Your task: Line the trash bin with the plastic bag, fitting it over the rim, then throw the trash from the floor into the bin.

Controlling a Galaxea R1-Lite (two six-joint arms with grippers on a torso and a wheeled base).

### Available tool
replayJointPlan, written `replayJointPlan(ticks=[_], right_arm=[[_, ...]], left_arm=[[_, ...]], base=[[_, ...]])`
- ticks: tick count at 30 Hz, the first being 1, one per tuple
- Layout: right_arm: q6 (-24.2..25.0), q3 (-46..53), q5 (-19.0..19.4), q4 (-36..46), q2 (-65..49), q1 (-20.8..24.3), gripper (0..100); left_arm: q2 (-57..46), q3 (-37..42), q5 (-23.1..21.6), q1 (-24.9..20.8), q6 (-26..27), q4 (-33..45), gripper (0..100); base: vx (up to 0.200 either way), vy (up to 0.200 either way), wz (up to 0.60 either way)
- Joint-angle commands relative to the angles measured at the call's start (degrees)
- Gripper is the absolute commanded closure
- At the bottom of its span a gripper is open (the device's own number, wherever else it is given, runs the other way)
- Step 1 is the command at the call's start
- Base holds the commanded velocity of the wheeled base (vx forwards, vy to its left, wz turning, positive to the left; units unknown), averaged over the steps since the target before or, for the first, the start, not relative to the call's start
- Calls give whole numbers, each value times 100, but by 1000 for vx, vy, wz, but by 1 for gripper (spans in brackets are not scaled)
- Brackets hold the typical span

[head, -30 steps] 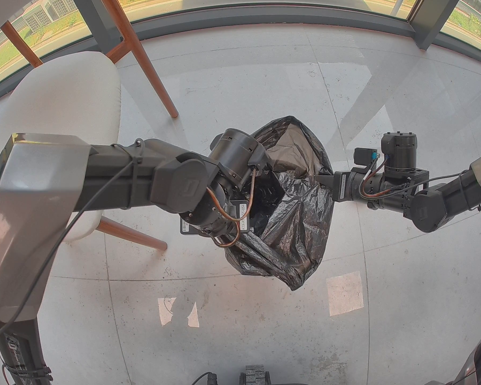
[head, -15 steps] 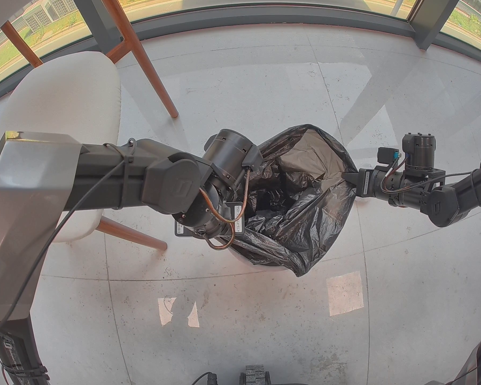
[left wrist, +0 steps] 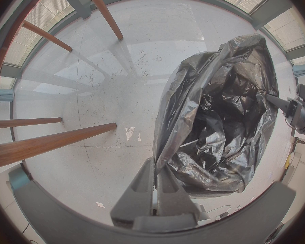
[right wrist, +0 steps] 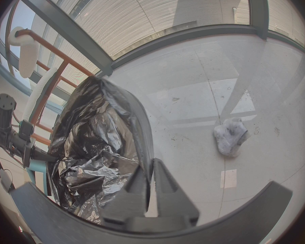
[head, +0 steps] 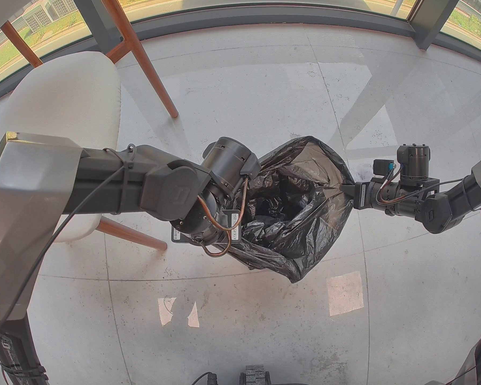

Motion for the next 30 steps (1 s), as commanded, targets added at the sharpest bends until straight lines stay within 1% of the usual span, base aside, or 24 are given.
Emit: replayJointPlan(ticks=[1, 9, 11, 17, 18, 21, 26, 30], right_arm=[[-45, 91, 12, -7, 59, 85, 0], [-10, 565, 48, -33, -381, 41, 0], [-10, 600, 48, -33, -460, 41, 0], [8, 706, 39, -33, -662, -12, 0], [8, 715, 39, -33, -662, -12, 0], [-1, 732, 39, -42, -671, -29, 0], [-10, 803, 39, -42, -689, -20, 0], [-1, 899, 30, -236, -733, -29, 0]], left_arm=[[-49, 51, 8, 0, 1, -6, 100], [-111, 34, 78, 53, 19, -15, 100], [-111, 34, 78, 167, 45, -15, 100], [-120, 78, 157, 299, 89, -155, 100], [-120, 122, 175, 326, 98, -147, 0], [-102, 289, 192, 431, 274, -208, 0], [-93, 438, 201, 598, 388, -454, 0], [-120, 798, 210, 721, 722, -639, 0]], base=[[0, 0, 0], [0, 0, 0], [0, 0, 0], [0, 0, 0], [0, 0, 0], [0, 0, 0], [0, 0, 0], [0, 0, 0]])
